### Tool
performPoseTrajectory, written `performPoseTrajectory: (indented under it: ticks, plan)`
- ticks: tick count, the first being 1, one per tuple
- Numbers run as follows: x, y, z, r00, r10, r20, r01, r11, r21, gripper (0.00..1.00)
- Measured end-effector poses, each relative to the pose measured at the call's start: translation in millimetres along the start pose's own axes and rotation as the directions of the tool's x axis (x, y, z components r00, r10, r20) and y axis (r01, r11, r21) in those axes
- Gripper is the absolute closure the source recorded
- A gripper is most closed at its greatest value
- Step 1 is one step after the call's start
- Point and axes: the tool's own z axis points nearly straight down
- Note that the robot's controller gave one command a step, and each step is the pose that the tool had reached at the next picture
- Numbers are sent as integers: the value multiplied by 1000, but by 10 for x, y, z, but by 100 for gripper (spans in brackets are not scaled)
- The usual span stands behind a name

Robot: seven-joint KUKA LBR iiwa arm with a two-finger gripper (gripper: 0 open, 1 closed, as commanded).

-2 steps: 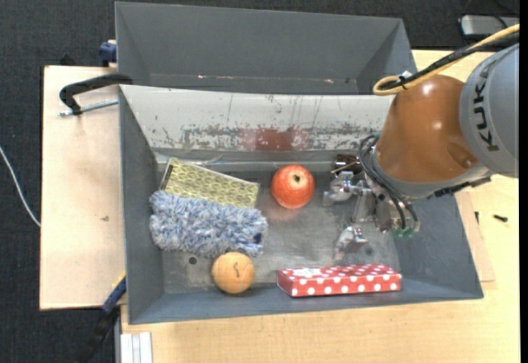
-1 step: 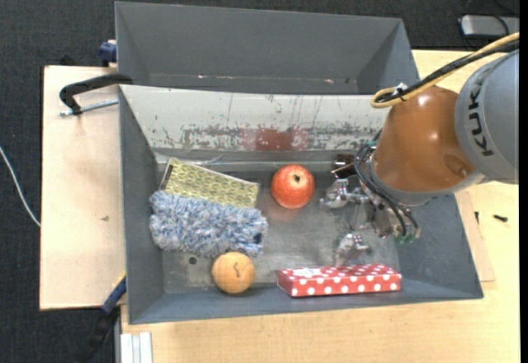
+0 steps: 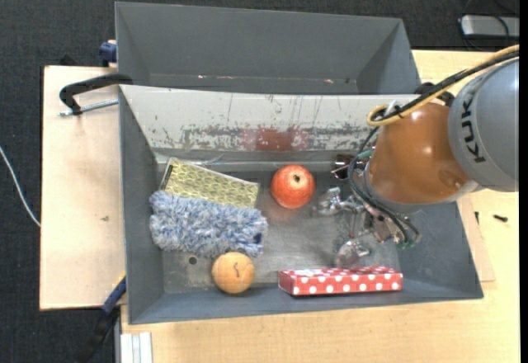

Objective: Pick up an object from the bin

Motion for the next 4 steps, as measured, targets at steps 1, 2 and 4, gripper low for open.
performPoseTrajectory:
  ticks: [1, 2, 4]
  plan:
    - [5, 131, 112, 995, 100, -13, -100, 995, 1, 0]
    - [-7, 187, 105, 997, 76, -13, -76, 997, 0, 0]
    - [-454, 1258, 94, 997, -76, -25, 76, 997, -13, 100]
